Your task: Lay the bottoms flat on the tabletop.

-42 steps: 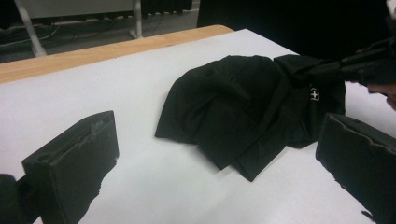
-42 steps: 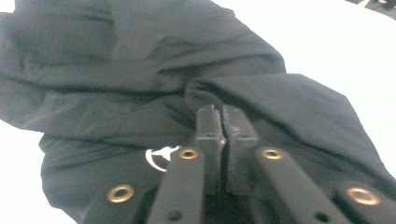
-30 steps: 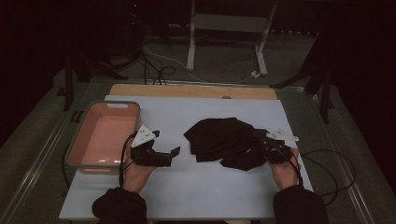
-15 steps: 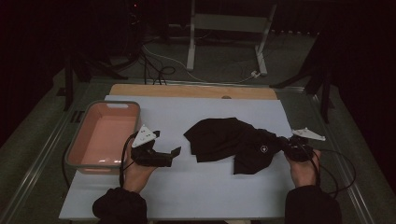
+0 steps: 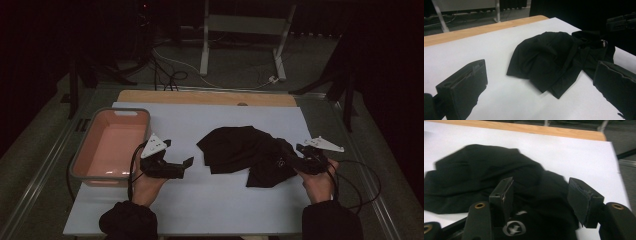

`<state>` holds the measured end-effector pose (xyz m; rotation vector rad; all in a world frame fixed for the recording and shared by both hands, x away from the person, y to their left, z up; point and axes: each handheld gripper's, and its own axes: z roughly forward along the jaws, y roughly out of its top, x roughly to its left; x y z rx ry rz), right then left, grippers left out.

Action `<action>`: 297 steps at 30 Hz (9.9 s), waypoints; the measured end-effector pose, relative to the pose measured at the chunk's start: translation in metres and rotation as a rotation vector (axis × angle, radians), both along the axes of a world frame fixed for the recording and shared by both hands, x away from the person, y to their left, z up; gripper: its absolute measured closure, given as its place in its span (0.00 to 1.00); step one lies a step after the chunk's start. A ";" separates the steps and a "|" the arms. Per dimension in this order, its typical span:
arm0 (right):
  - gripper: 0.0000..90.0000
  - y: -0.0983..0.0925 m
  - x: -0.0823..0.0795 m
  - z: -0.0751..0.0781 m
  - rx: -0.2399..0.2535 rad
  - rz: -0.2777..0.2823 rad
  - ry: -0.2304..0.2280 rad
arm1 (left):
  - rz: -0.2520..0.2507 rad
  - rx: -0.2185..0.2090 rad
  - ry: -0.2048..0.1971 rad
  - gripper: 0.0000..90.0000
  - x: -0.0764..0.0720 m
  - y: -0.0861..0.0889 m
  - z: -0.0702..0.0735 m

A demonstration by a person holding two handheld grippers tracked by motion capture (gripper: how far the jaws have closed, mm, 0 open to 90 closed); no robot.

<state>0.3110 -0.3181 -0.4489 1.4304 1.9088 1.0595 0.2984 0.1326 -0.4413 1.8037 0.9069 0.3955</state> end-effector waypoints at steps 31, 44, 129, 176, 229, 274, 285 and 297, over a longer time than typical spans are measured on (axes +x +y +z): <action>0.32 0.054 -0.031 -0.016 0.027 0.184 0.014 | -0.107 0.034 -0.025 0.00 0.024 -0.074 0.001; 0.32 0.052 -0.033 -0.020 0.021 0.180 0.013 | -0.162 0.111 0.002 0.00 0.036 -0.116 -0.019; 0.24 0.035 -0.031 -0.017 0.049 0.076 -0.006 | -0.168 0.365 0.170 0.99 0.052 -0.147 -0.046; 0.98 0.033 -0.020 -0.024 -0.095 0.197 0.067 | -0.026 0.278 0.186 0.99 0.048 -0.075 -0.020; 0.44 0.002 -0.023 -0.013 0.011 0.135 0.029 | -0.281 0.447 0.244 0.97 0.036 -0.167 -0.067; 0.44 0.002 -0.021 -0.016 0.010 0.133 0.045 | -0.199 0.279 0.197 0.58 0.019 -0.099 -0.024; 0.37 0.005 -0.018 -0.025 0.005 0.126 0.099 | -0.190 0.242 0.155 0.38 0.033 -0.115 -0.025; 0.35 0.005 -0.007 -0.044 0.013 0.117 0.227 | -0.125 0.329 0.142 0.11 0.062 -0.124 -0.032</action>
